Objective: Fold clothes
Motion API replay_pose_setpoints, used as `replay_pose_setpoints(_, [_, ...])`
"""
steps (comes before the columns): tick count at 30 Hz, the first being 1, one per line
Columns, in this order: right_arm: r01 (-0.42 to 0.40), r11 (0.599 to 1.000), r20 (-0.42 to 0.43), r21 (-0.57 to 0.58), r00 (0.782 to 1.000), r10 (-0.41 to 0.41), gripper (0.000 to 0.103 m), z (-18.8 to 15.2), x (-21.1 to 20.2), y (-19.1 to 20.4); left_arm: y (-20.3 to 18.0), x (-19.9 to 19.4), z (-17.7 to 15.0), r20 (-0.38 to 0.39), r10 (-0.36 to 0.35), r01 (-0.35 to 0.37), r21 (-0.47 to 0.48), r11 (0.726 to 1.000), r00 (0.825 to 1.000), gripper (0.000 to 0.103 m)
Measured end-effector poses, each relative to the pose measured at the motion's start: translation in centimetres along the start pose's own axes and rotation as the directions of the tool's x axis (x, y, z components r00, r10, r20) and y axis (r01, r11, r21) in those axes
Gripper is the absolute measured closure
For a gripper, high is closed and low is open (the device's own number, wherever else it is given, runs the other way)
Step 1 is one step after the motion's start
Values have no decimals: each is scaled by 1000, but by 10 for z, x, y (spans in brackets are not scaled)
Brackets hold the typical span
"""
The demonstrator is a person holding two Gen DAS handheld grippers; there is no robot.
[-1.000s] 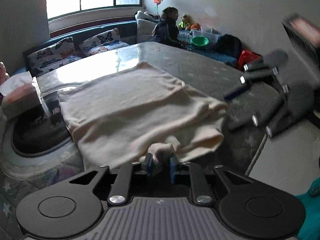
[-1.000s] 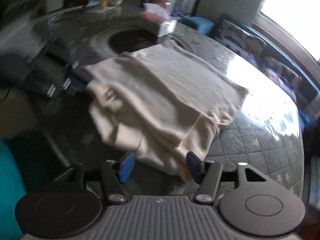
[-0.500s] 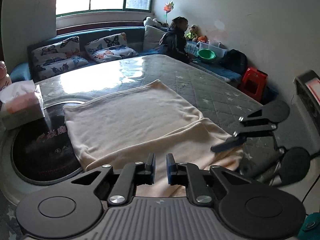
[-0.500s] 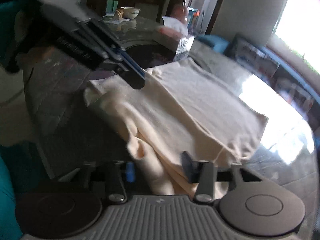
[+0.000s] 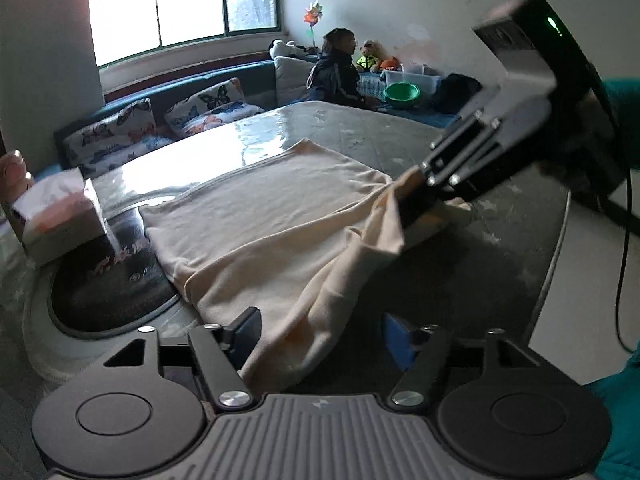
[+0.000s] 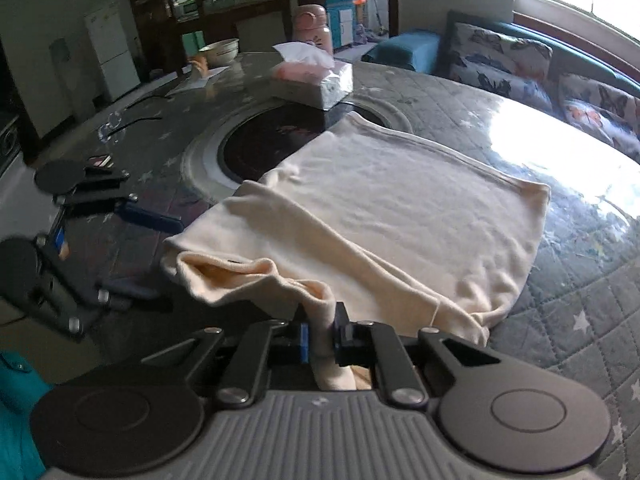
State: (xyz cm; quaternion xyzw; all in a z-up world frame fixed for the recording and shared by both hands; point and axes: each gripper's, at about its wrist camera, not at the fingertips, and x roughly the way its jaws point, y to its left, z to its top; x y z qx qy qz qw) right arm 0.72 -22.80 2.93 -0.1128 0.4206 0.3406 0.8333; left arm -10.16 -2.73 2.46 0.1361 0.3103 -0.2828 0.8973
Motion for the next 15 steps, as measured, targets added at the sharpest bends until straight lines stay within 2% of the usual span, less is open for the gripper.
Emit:
replay_pose_setpoints(2, [4, 1000, 3, 6, 1000, -4, 93, 1, 0, -1, -1, 5, 0, 1, 17, -17, 25, 1000, 1000, 34])
replay_pose_setpoints(4, [7, 1000, 7, 11, 1000, -7, 94, 2, -1, -2, 0, 10, -1, -3, 27, -27, 36, 999, 1000, 39])
replay_pose_setpoints(6, [8, 1000, 15, 9, 1000, -9, 94, -1, -2, 0, 3, 12, -3, -5, 35, -35, 55, 998, 999, 61])
replay_pose_setpoints(7, [10, 1000, 21, 6, 1000, -10, 94, -3, -3, 1, 4, 12, -4, -4, 35, -35, 65, 997, 999, 67])
replay_pose_setpoints(9, [12, 1000, 38, 4, 999, -12, 95, -9, -5, 4, 4, 10, -4, 5, 20, -21, 76, 997, 1000, 89])
replay_pose_setpoints(12, [3, 1000, 74, -4, 997, -3, 95, -16, -12, 11, 5, 5, -4, 17, -2, 1, 92, 996, 1000, 97])
replay_pose_setpoints(15, [-6, 1000, 104, -16, 995, 8, 96, -23, -23, 20, -1, -11, -6, 27, -31, 28, 97, 995, 999, 98])
